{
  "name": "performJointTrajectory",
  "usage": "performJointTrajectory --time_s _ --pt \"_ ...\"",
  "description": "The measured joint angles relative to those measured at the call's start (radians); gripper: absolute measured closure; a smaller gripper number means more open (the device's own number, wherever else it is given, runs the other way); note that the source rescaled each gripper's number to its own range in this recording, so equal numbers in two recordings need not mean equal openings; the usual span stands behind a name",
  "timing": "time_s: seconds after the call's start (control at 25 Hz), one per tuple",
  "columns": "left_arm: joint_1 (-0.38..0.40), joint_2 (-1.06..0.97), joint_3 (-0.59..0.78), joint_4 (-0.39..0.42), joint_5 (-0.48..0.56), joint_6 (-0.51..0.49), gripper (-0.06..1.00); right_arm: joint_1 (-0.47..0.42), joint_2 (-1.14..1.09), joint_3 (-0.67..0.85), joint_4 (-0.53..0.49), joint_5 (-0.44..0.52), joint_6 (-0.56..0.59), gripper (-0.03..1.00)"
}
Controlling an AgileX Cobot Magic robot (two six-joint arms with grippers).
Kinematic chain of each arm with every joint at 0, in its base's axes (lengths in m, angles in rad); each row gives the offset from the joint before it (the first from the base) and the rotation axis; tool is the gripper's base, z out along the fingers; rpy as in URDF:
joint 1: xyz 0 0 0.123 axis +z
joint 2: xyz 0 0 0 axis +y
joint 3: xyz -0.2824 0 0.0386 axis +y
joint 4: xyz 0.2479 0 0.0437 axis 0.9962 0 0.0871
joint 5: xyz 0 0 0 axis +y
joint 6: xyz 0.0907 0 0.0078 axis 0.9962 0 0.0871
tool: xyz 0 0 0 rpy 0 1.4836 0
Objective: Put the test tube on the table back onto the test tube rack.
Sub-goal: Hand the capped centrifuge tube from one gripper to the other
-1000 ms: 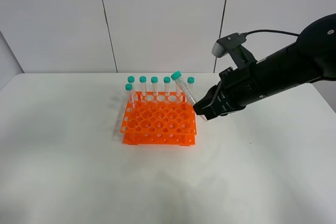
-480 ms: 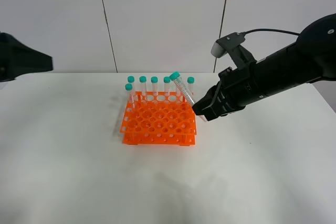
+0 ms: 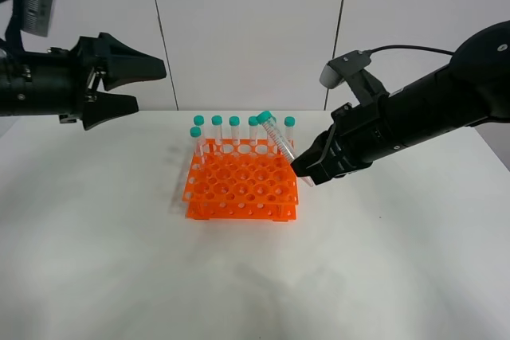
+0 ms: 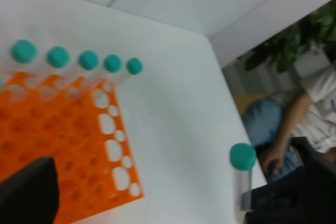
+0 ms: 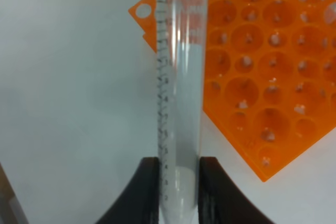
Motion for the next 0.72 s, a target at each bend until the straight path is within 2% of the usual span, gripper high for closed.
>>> performJointTrajectory --time_s 0.2,0.28,0.52,0.72 --pt "-0.135 0.103 0.000 -0.162 -0.050 0.116 -0.06 0.000 0.000 0.000 0.001 0.004 0.000 0.96" --pt "-0.192 0.144 -0.011 -0.202 -0.071 0.156 -0.06 0.000 0.000 0.000 0.001 0.004 0.000 0.96" --pt "-0.331 0.268 -0.133 -0.224 -0.105 0.197 -0.06 0.000 0.000 0.000 0.002 0.004 0.000 0.96" --pt "-0.391 0.360 -0.221 -0.226 -0.132 0.198 -0.06 0.000 0.000 0.000 0.002 0.004 0.000 0.96"
